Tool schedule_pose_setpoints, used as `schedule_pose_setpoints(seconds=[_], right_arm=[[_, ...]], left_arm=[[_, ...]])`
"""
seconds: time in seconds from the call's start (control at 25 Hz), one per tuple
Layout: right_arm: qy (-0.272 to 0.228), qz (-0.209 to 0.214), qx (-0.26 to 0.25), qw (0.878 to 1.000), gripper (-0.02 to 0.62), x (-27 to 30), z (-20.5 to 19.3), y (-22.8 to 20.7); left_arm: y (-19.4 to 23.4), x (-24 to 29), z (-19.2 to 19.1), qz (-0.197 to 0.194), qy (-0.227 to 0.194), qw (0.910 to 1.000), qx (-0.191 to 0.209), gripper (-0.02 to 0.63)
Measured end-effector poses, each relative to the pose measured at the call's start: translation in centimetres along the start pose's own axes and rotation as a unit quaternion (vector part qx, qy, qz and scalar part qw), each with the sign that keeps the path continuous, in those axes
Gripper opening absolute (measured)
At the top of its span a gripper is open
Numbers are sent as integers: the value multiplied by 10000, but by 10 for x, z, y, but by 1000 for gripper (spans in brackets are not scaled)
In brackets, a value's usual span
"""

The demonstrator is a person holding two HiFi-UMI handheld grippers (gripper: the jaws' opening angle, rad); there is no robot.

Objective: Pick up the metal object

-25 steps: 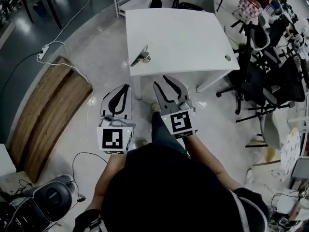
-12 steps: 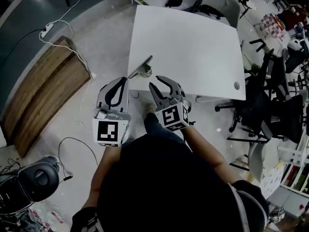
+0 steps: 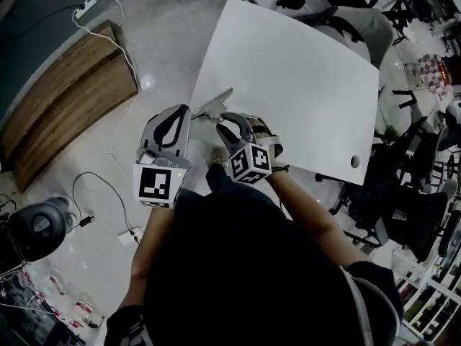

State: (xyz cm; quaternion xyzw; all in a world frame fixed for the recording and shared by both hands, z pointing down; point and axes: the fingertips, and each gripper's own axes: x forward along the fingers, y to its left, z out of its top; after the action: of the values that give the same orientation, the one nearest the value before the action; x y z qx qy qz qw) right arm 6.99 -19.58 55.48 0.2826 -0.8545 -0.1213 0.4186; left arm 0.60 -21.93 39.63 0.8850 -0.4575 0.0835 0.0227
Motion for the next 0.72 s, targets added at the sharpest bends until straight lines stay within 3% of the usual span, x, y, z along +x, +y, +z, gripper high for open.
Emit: schedule_pose_setpoints(seconds=[0.32,0.6,0.72], right_arm=[[534,568,-1099,9909,130,37,-33,8],[853,499,-2500,9632,130,56,-41,11],[868,540,-2843,9533,129,62,-39,17]], left_arm=[[8,5,-18,349,316,9989,-86,29],[15,5,-23,409,347,9984,-188,29],[19,5,-20,369,387,9984,-184,29]])
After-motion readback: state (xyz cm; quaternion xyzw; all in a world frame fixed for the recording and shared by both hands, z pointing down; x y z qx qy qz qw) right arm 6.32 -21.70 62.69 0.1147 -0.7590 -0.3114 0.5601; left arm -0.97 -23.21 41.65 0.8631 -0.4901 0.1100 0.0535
